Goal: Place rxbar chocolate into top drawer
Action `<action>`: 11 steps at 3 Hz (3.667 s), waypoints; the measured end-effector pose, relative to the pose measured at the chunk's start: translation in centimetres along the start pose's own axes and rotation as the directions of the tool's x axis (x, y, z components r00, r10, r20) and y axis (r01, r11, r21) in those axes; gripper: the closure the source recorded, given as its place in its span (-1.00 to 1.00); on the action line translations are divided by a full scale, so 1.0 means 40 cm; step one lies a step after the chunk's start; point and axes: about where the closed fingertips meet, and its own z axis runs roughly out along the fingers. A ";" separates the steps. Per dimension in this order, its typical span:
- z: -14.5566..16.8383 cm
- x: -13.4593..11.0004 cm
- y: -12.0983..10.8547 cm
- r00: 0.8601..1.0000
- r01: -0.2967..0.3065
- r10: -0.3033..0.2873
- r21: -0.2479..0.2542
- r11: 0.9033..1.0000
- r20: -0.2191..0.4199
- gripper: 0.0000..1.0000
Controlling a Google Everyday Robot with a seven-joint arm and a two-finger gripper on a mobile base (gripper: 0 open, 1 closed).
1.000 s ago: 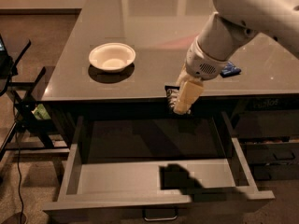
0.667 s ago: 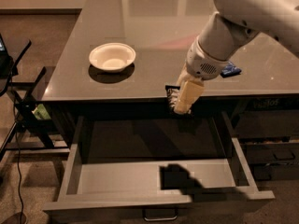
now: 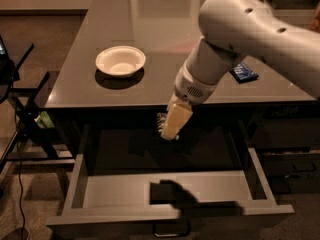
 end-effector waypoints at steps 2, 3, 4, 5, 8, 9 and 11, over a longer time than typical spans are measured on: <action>0.084 -0.105 0.004 0.999 -0.016 0.018 -0.053 0.998 0.035 1.00; 0.103 -0.113 0.036 0.997 -0.060 0.061 -0.028 0.998 0.036 1.00; 0.075 -0.088 0.159 0.993 -0.075 0.075 0.005 0.997 0.092 1.00; 0.095 0.118 0.252 0.986 -0.138 0.139 -0.018 0.990 0.088 1.00; 0.155 0.181 0.261 0.984 -0.157 0.159 -0.027 0.987 0.078 1.00; 0.294 0.139 0.189 0.985 -0.160 0.164 -0.067 0.985 0.057 1.00; 0.360 0.177 0.174 0.981 -0.178 0.182 -0.052 0.983 0.062 1.00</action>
Offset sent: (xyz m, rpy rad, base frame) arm 0.0075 0.0403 -0.0116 0.0389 0.0362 0.0031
